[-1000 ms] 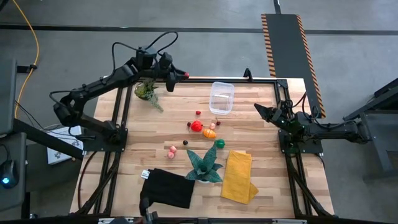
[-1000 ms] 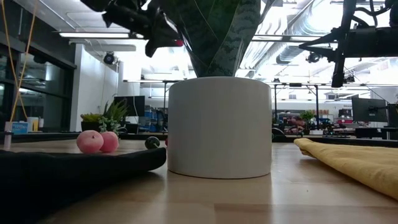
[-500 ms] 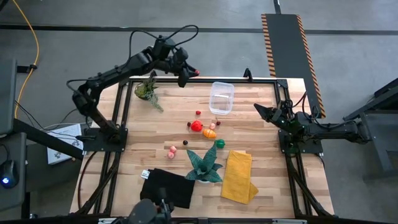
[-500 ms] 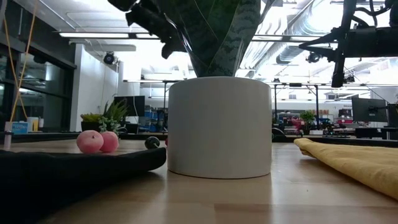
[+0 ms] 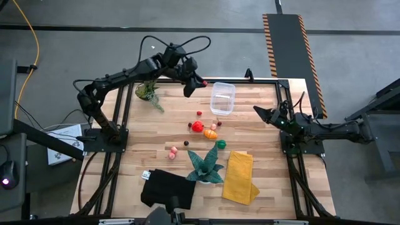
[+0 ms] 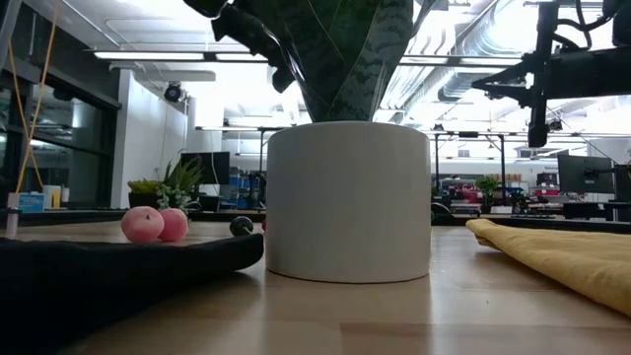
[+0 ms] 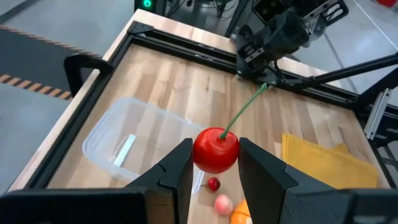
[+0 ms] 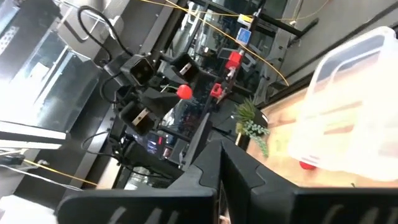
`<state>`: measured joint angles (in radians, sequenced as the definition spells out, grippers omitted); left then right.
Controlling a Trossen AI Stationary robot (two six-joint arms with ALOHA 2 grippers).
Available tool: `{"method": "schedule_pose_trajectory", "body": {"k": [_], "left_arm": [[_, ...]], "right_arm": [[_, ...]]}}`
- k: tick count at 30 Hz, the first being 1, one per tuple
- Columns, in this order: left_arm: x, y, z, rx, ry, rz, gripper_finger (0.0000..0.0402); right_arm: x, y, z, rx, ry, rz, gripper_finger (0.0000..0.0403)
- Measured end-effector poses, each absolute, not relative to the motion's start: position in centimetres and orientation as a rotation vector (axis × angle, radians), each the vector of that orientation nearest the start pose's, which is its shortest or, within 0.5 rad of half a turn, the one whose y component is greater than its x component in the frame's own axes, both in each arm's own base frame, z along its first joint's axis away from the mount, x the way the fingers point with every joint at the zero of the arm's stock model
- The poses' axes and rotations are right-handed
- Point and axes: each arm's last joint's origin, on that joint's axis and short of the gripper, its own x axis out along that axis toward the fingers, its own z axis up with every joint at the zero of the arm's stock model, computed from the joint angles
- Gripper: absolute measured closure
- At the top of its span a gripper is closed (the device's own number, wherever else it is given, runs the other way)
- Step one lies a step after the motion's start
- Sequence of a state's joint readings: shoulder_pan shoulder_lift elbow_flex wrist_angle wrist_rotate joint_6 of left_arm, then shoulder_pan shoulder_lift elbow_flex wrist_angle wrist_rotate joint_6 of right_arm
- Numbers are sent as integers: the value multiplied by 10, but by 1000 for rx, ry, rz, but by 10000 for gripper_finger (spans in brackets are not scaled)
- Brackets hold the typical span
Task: Pick and placing Produce into tupperware
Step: Put the bottom red cherry into the transparent container
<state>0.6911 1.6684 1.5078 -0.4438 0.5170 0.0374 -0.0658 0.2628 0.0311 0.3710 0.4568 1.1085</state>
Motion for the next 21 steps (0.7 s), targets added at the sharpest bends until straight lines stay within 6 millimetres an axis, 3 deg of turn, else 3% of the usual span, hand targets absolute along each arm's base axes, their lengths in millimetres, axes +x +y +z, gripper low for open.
{"method": "schedule_pose_trajectory", "body": {"k": [5,15,21], "left_arm": [[297,228,334,-308,497,172,295],[302,230,337,-356,427,122,295],[306,226,339,-360,409,101,295]], "right_arm": [[113,-20,183,1137,-380,-411,383],[122,-22,188,1206,-489,-405,291],[131,-26,194,1235,-505,-390,277]]}}
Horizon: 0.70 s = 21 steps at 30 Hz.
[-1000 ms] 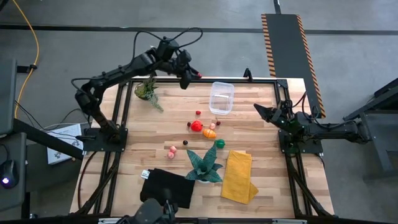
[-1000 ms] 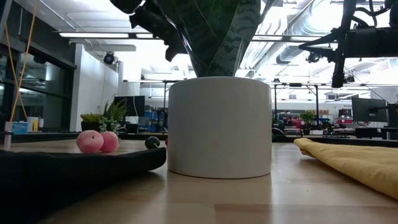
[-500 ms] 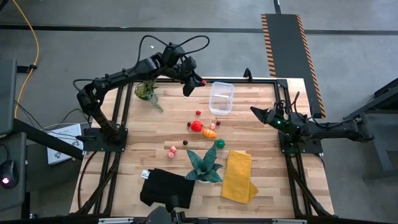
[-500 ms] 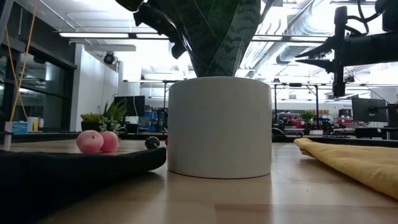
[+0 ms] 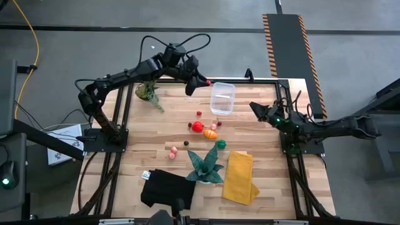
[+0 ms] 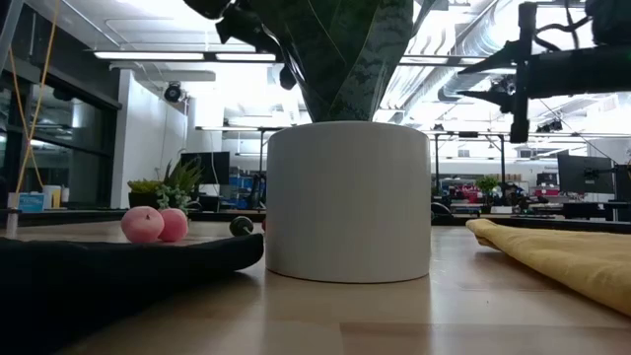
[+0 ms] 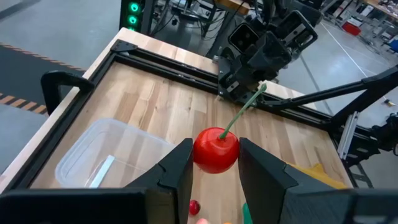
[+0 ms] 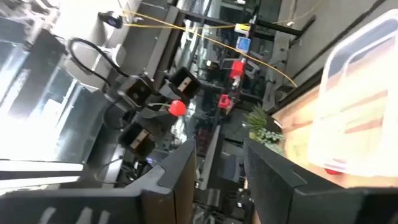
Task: Pick and placing Produce into tupperware
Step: Put the bottom red cherry into the transparent container
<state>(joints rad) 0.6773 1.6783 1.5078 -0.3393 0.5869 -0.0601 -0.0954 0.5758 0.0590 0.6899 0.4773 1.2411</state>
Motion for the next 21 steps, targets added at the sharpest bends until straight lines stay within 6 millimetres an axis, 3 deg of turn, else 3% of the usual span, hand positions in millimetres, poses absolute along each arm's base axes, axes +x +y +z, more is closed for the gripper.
{"method": "schedule_pose_trajectory", "body": {"k": [6,11,21], "left_arm": [[313,216,339,-355,415,70,295],[313,216,339,-369,411,50,295],[315,214,340,-345,400,30,295]], "right_arm": [[152,-38,217,1184,-430,-338,277],[166,-50,230,1242,-375,-205,277],[185,-72,248,1379,-444,-87,270]]}}
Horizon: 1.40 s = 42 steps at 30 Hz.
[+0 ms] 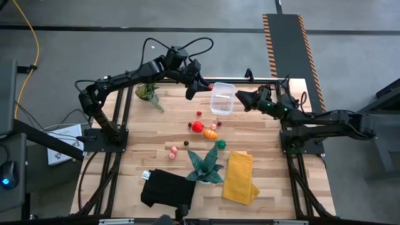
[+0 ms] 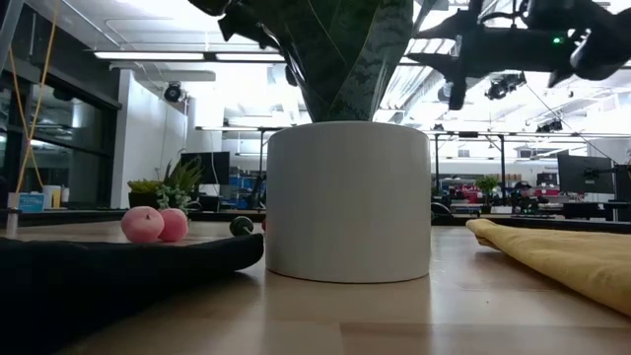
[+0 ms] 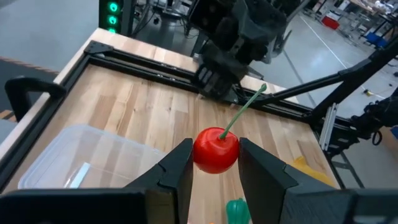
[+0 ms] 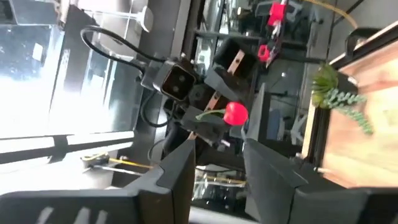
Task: Pick and placing Produce into tupperware
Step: Put the bottom red cherry into the transparent container
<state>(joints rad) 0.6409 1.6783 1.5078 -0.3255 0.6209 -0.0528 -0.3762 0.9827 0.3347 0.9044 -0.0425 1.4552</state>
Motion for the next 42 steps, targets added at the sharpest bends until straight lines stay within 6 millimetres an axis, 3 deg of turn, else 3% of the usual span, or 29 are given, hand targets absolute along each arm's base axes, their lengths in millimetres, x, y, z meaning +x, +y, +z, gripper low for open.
{"method": "schedule_pose_trajectory", "body": {"k": [8,14,24,32,42], "left_arm": [[320,210,345,-316,351,20,295],[321,210,345,-322,350,24,295],[321,210,344,-299,363,45,295],[319,209,340,-347,401,45,295],[311,220,342,-476,379,40,295]], "right_arm": [[217,-82,260,1405,-355,-23,209],[240,-90,280,1318,-335,49,179],[247,-92,296,1124,-283,143,198],[252,-91,286,835,-98,106,230],[233,-105,293,549,-89,12,247]]}}
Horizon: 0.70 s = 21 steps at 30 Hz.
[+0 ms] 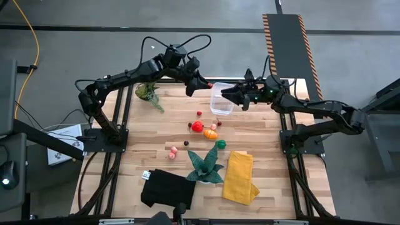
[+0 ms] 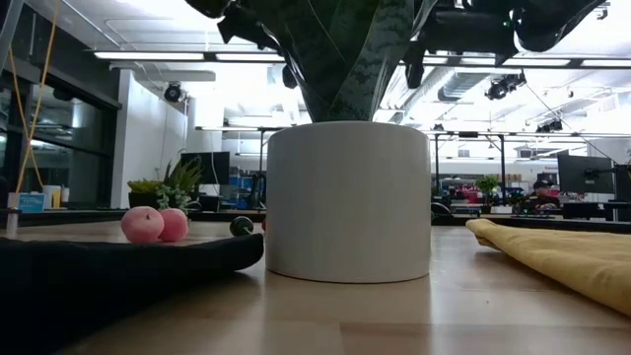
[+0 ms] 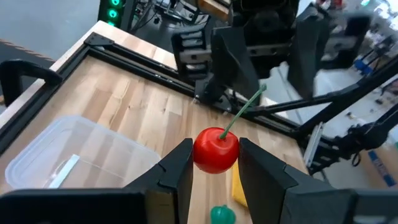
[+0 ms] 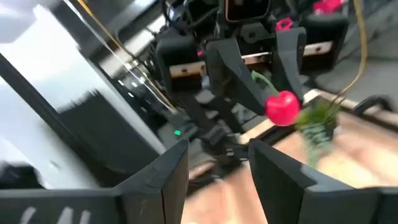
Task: Pick and placing Produce into tupperware
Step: Put the bottom red cherry into the transparent container
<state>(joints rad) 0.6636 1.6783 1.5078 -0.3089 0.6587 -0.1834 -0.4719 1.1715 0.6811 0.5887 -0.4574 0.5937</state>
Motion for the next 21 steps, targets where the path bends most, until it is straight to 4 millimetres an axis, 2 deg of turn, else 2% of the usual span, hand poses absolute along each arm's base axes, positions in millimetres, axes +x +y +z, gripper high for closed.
{"method": "schedule_pose_trajectory", "body": {"k": [10,17,21], "left_arm": [[313,217,345,-545,357,-31,295],[318,209,345,-560,363,-67,295],[319,208,345,-555,364,-71,295]], "right_arm": [[232,-108,289,227,-33,-131,247],[243,-113,308,70,32,-135,246],[247,-117,320,104,27,-140,246]]}}
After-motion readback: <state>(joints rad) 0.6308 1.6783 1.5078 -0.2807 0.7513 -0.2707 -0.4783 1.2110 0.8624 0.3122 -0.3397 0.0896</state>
